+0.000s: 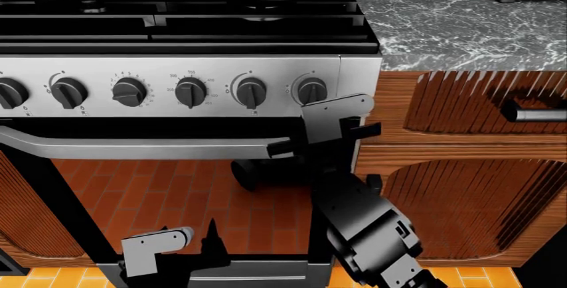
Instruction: Turn on the front right burner of the stove.
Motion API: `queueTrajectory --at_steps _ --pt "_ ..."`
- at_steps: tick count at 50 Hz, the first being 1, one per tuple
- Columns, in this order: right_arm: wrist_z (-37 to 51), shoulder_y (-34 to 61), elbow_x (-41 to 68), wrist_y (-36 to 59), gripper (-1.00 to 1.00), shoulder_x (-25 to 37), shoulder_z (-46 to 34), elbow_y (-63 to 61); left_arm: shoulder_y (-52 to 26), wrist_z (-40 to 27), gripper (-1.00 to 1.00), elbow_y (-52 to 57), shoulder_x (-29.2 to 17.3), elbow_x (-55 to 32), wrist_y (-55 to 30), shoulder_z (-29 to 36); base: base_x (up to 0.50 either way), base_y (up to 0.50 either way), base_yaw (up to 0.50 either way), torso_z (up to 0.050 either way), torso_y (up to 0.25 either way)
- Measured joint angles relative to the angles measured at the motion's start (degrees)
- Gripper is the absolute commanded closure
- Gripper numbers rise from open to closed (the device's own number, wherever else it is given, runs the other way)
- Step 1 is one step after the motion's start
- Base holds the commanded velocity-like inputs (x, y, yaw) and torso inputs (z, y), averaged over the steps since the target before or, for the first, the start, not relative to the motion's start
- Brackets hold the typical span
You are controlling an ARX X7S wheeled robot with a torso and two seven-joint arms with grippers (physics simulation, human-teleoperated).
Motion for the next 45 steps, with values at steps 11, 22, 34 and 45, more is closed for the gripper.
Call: queueTrajectory --at_steps 11,22,34,45 --pt "-0.2 1.0 -0.4 2.2 1.0 1.1 -1.6 -0.7 0.0 -0.1 -1.0 -0.1 -0.1 -0.1 0.2 0.2 0.0 0.0 0.0 0.0 0.0" --pt "-0.2 1.8 -0.5 3.6 1.0 2.0 -2.8 -1.3 -0.1 -0.3 -1.0 -0.2 -0.3 -0.3 0.3 0.4 0.0 0.0 0.0 0.0 0.0" --pt "0.0 2.5 -0.5 4.7 1.0 2.8 -4.1 -1.7 -0.1 -0.6 -1.0 -0.2 -0.4 -0.5 0.4 0.6 0.0 0.0 0.0 0.0 0.0" --pt "0.2 3.2 -0.9 6.2 1.0 3.6 -5.6 -2.4 -0.1 -0.8 -1.0 -0.2 -0.6 -0.7 0.5 0.7 0.0 0.0 0.0 0.0 0.0"
